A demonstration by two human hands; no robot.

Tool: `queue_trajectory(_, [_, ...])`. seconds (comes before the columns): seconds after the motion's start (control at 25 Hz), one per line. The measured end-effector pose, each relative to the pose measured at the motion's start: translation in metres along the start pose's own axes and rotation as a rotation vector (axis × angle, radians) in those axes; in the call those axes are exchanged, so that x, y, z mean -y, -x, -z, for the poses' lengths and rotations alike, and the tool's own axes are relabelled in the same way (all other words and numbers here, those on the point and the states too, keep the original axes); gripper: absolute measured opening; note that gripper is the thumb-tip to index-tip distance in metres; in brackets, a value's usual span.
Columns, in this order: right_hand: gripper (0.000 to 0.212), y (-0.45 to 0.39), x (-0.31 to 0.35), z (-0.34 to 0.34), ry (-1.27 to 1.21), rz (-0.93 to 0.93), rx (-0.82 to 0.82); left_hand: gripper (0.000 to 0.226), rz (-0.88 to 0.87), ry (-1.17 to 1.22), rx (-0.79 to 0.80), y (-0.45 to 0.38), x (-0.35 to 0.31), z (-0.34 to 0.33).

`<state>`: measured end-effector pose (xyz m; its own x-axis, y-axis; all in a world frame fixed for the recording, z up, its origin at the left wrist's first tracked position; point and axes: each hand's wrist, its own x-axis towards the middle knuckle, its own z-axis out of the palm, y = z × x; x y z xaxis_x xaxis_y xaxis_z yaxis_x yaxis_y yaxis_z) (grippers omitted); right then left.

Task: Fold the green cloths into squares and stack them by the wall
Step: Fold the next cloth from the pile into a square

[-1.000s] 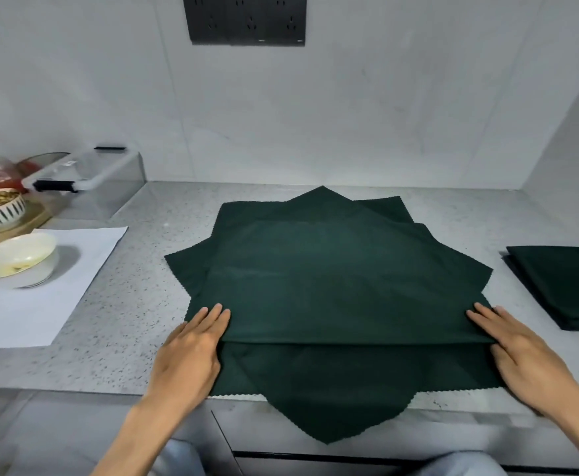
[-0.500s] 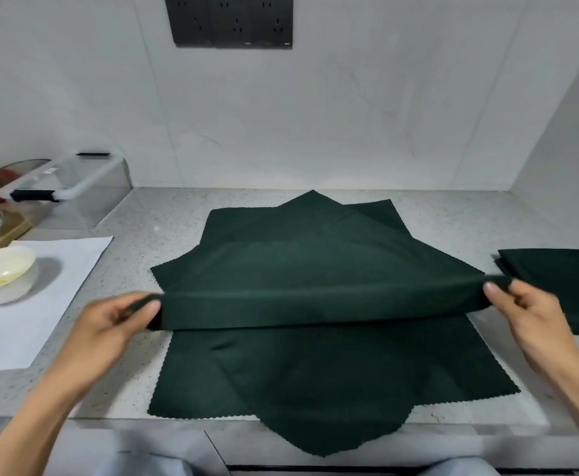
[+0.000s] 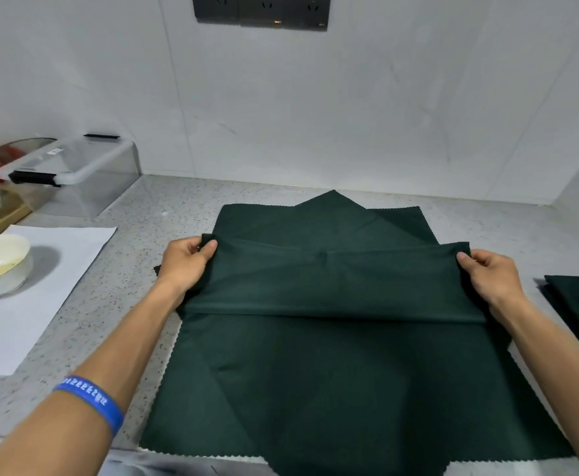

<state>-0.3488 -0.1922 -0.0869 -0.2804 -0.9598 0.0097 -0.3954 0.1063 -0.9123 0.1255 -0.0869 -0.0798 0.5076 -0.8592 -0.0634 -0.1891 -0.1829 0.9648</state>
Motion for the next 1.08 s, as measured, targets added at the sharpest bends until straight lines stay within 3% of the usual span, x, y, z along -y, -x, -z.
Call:
queue_trajectory(0.2, [0.021,0.013,0.003,0.006,0.257,-0.072,-0.033,0.044,-0.054,-0.57,-0.03,0.027,-0.005,0.017])
queue_trajectory(0.32, [0.03,0.029,-0.003,0.018,0.283,-0.089,0.03,0.032,-0.005,-0.417,0.054,0.054,0.006,0.027])
queue_trajectory(0.44, [0.021,0.042,-0.015,0.026,0.247,0.008,0.038,0.019,-0.029,-0.302,0.032,0.067,0.021,0.037])
queue_trajectory(0.52, [0.015,0.049,-0.019,0.027,0.256,0.091,0.026,0.021,-0.046,-0.237,0.008,0.072,0.026,0.037])
queue_trajectory(0.68, [0.023,0.048,-0.022,0.02,0.177,0.136,-0.014,0.025,-0.055,-0.142,-0.045,0.068,0.031,0.033])
queue_trajectory(0.92, [0.03,0.049,-0.017,0.023,-0.023,0.052,0.066,0.036,-0.02,-0.179,0.045,0.066,0.025,0.039])
queue_trajectory(1.08, [0.036,0.045,-0.016,0.028,0.096,0.049,0.136,0.033,-0.034,-0.273,-0.042,0.062,0.019,0.031])
